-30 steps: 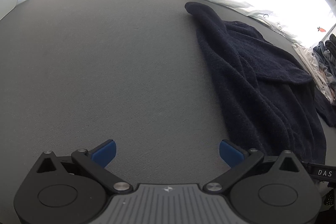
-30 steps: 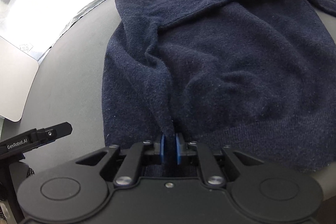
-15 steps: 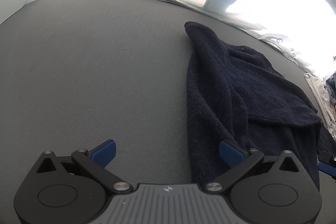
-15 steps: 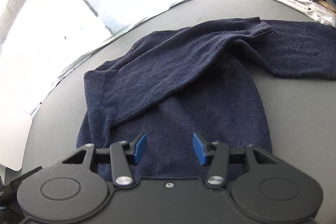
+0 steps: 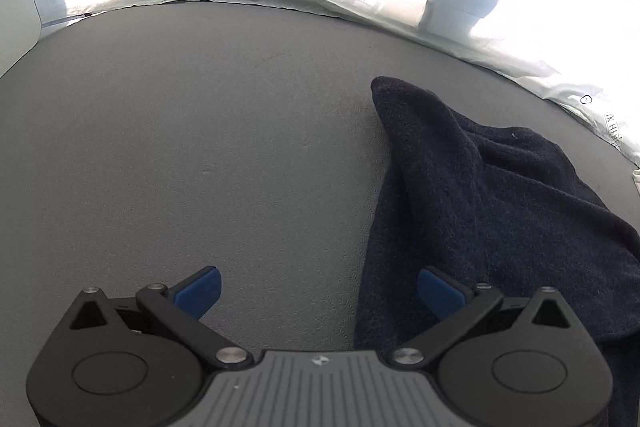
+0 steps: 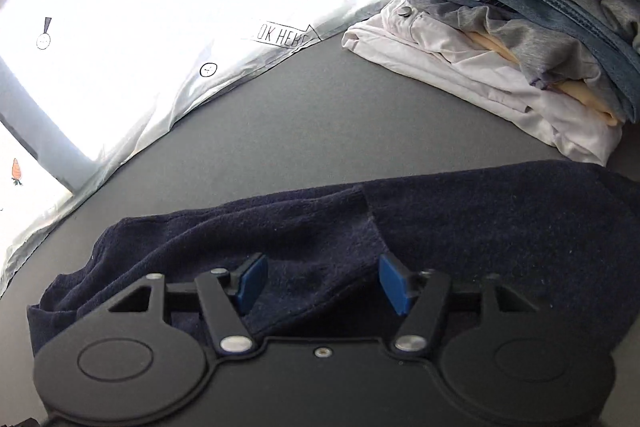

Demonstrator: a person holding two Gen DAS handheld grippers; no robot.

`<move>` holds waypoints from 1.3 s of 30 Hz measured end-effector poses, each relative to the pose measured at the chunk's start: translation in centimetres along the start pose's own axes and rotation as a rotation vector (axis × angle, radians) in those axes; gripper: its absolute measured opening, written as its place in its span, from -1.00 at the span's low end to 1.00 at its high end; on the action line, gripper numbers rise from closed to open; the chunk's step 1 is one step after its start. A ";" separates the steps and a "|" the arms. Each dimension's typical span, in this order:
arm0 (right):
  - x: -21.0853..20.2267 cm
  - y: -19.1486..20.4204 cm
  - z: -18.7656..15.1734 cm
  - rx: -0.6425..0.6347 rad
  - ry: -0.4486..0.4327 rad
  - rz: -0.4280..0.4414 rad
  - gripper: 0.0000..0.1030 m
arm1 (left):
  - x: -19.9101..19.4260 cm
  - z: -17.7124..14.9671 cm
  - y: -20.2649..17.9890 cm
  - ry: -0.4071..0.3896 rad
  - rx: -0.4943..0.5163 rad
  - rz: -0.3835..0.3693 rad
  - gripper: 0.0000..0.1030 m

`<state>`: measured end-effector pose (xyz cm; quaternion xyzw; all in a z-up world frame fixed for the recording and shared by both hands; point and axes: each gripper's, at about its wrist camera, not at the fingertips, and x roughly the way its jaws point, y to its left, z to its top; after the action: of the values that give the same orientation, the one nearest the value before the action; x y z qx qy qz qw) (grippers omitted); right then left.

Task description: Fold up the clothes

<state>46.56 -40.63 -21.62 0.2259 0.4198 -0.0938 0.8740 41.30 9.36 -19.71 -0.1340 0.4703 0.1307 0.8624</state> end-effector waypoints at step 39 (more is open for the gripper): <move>-3.4 -1.0 -2.4 0.308 -0.077 0.520 -0.78 | 1.7 -1.3 -3.0 0.071 0.135 0.018 1.00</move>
<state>42.45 -40.46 -20.61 0.4518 0.2953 0.0623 0.8395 42.21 6.32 -21.47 -0.0761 0.5096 0.1015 0.8510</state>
